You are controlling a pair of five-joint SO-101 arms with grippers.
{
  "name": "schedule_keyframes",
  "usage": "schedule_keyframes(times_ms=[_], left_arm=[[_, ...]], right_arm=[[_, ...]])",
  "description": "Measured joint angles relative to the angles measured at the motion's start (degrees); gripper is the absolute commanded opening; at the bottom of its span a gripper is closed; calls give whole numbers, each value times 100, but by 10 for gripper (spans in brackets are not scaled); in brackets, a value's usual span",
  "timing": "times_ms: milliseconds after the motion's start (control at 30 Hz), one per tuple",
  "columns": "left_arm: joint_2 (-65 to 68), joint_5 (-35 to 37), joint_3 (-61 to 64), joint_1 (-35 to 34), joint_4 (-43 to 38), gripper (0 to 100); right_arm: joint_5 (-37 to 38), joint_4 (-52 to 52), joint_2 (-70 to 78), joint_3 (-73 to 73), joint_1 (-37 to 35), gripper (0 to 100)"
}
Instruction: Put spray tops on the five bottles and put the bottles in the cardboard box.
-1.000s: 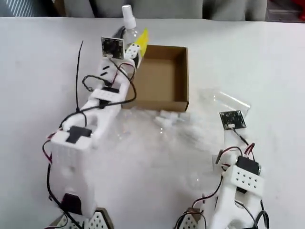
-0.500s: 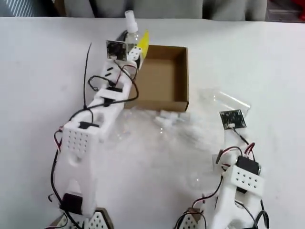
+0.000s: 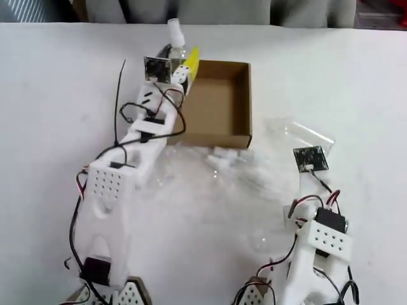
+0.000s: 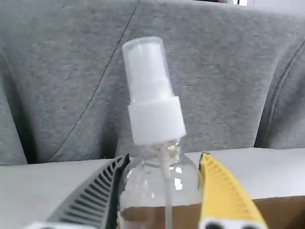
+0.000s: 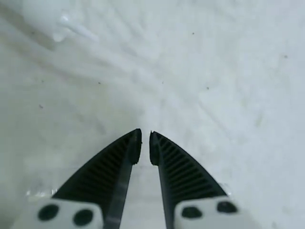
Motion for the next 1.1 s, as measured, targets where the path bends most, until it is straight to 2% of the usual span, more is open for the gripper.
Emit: schedule_keyframes(times_ms=[800,967,1033,1100], left_arm=[[0,0,0,0,0,24],[0,-255,0,0,132,24],[0,-255,-9,0,211,39],[0,-255,-9,0,211,97]], right_arm=[[0,0,0,18,0,18],[0,0,0,18,9,18],[0,0,0,18,0,18],[0,0,0,18,0,18]])
